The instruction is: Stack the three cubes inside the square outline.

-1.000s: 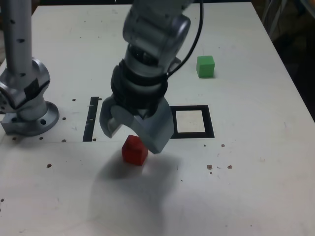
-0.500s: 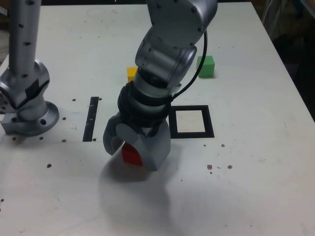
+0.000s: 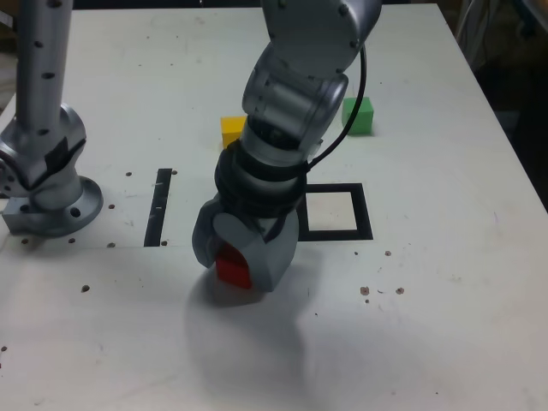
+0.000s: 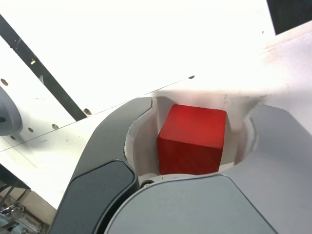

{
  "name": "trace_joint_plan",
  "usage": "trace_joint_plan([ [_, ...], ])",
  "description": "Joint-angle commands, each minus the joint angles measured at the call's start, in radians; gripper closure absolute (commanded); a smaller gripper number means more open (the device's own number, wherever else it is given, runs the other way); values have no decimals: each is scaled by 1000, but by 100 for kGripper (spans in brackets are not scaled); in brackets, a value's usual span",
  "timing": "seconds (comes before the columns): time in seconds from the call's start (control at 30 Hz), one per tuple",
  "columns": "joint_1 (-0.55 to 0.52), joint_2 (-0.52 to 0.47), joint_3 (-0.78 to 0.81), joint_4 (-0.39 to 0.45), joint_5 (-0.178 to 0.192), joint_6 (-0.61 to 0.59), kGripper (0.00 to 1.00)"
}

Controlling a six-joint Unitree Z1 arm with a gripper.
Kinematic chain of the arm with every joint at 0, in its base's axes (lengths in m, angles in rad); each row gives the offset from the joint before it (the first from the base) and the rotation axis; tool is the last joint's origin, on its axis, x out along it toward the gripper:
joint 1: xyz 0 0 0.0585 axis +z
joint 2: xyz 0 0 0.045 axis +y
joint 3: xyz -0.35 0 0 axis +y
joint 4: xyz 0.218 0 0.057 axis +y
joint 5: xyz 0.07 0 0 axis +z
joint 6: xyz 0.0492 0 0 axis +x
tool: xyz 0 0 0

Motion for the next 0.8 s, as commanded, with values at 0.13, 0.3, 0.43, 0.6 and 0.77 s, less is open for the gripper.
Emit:
trace_joint_plan([
  [0.13,3,20,-2,4,2,5,73],
  [0.3,4,23,-11,25,-3,9,81],
  [0.43,4,21,-27,52,0,9,84],
  [0.6,4,7,-56,87,23,11,86],
  [0.77,10,1,-135,158,71,10,86],
])
